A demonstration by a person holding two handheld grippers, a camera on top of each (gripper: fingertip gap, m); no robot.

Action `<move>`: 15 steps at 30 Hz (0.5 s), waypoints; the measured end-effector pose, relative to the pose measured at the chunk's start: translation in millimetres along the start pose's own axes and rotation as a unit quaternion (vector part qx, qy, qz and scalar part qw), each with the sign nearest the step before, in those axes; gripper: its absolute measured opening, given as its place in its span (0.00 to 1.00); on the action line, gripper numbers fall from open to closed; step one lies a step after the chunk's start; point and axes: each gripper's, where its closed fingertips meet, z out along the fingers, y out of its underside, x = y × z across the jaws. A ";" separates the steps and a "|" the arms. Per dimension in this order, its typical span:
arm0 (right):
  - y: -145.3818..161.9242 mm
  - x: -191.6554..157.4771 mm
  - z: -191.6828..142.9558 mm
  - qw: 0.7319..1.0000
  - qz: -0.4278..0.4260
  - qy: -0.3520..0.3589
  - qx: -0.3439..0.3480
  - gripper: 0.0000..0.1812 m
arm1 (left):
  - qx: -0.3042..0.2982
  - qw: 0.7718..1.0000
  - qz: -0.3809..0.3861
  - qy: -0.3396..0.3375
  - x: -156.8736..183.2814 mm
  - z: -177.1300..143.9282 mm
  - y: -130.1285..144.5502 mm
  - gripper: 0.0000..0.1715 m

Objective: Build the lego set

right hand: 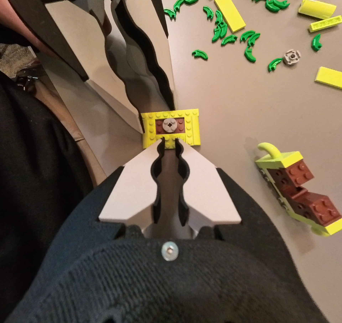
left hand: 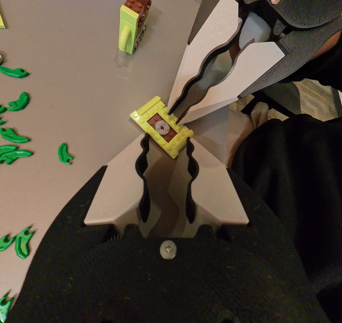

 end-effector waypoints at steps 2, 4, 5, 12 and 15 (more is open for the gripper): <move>-0.4 -0.1 0.1 1.000 -0.004 -0.001 -0.002 0.05 | 0.000 1.000 -0.001 0.000 -0.1 0.0 0.1 0.22; -1.1 -0.3 0.4 1.000 -0.005 -0.003 -0.004 0.05 | 0.000 1.000 -0.001 -0.002 -0.5 0.1 0.1 0.22; -1.5 -0.3 0.6 1.000 -0.005 -0.004 -0.006 0.05 | -0.001 1.000 0.000 -0.004 -1.1 0.1 0.2 0.21; -1.3 -0.4 1.1 0.999 -0.008 -0.015 -0.052 0.04 | -0.002 1.000 0.003 -0.012 -2.1 0.4 0.4 0.20; -1.1 -0.4 1.3 0.997 -0.012 -0.022 -0.076 0.05 | -0.002 1.000 0.004 -0.015 -2.2 0.6 0.4 0.20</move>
